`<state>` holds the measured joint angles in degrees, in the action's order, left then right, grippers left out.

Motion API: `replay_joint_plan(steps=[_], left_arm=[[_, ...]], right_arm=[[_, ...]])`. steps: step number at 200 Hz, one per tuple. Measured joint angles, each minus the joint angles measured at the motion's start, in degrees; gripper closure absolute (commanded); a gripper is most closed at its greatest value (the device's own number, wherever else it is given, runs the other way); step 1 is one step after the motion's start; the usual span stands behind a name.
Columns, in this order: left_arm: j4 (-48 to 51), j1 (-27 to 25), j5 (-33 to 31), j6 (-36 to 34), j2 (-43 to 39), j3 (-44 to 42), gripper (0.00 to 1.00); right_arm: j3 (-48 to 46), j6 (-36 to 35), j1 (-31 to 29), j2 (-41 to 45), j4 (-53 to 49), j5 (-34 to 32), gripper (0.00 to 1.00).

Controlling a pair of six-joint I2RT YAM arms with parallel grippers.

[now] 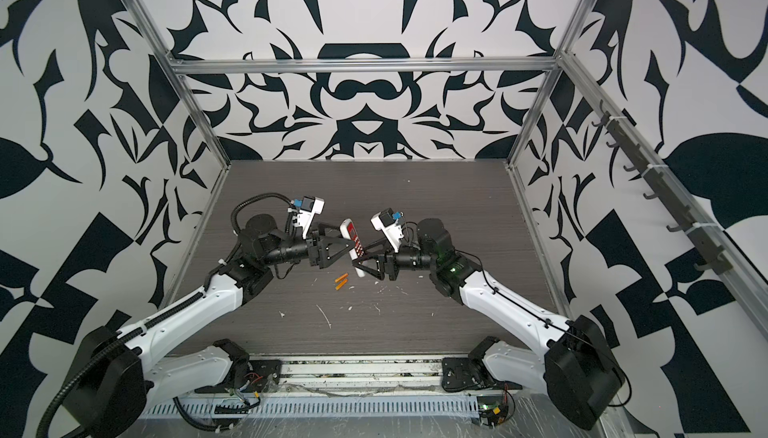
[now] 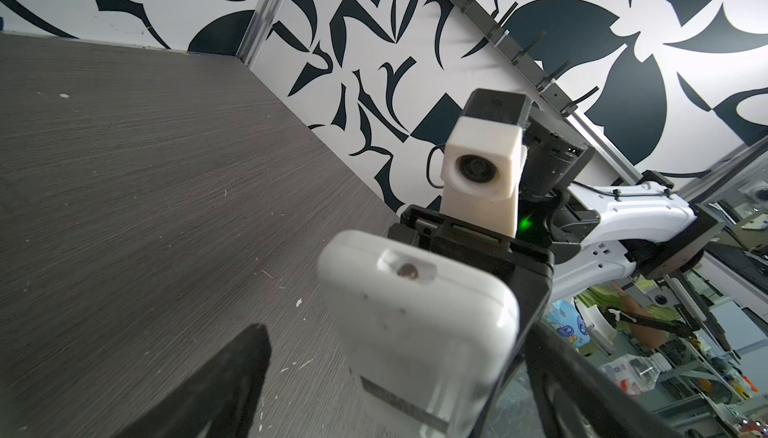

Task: Load the batteries into the remote control
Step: 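Grasp the remote's top end with the left gripper, release right gripper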

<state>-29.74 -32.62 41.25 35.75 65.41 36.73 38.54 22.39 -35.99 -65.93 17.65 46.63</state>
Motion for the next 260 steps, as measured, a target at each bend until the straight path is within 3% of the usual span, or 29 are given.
replay_joint_plan(steps=[163,260], left_arm=[[-6.8,-1.6,3.5,2.9,2.4,0.0,0.3],[-7.0,-1.7,3.9,3.7,2.4,0.0,0.64]], right_arm=[[0.0,2.1,0.0,-0.2,2.6,3.0,0.74],[0.0,2.7,0.0,-0.7,4.0,3.9,0.71]])
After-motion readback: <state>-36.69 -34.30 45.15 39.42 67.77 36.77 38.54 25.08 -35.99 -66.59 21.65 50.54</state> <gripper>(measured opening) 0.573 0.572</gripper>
